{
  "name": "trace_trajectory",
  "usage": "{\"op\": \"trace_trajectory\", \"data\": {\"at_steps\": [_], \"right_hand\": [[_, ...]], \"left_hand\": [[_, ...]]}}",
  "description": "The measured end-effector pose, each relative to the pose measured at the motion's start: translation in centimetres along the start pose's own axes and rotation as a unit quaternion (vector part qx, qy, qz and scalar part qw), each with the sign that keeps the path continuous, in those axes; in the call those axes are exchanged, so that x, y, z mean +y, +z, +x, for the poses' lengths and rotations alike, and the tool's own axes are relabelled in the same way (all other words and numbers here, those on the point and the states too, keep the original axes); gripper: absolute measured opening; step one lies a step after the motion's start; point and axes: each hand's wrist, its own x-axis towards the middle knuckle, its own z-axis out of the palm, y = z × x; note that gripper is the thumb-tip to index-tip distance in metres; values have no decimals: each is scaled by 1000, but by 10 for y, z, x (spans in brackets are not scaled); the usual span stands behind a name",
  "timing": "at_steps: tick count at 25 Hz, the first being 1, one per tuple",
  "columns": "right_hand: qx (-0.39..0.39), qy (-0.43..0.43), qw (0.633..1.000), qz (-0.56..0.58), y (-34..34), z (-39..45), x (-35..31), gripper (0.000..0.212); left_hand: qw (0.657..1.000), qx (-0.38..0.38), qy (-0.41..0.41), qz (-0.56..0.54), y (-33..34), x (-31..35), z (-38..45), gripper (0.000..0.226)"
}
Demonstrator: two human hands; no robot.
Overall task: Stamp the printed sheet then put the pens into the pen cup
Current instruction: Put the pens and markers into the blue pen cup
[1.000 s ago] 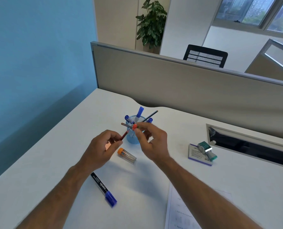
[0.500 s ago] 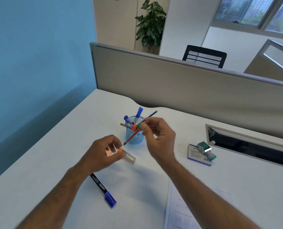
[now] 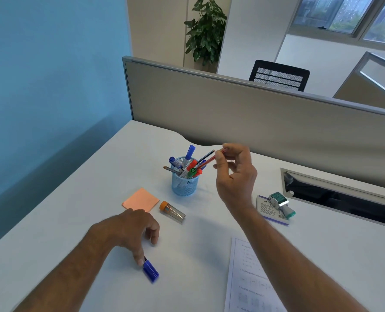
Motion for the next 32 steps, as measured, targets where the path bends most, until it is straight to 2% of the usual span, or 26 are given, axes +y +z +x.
{"op": "trace_trajectory", "data": {"at_steps": [7,12,16,19,21,23,26,30,32], "right_hand": [[-113,-36,989,-91,11,-18,12,20],[-203,-99,939,-258,17,-26,24,15],[-197,-60,940,-271,16,-30,30,18],[-201,-11,939,-278,13,-29,32,27],[-188,37,952,-238,10,-31,30,30],[-158,115,972,-130,6,-36,27,25],[-164,218,962,-1,3,-54,22,20],[-232,171,958,9,6,-68,16,39],[-232,149,961,12,9,-69,12,37]], "left_hand": [[1000,8,-5,-9,4,1,5,32],[998,53,36,10,10,6,10,18],[986,129,83,68,16,6,15,15],[973,206,99,-26,18,4,20,11],[949,261,105,-144,18,6,23,10],[913,310,97,-248,17,12,26,13],[852,373,101,-352,15,21,33,17],[852,377,138,-335,16,30,36,19],[848,378,152,-339,17,33,37,19]]}}
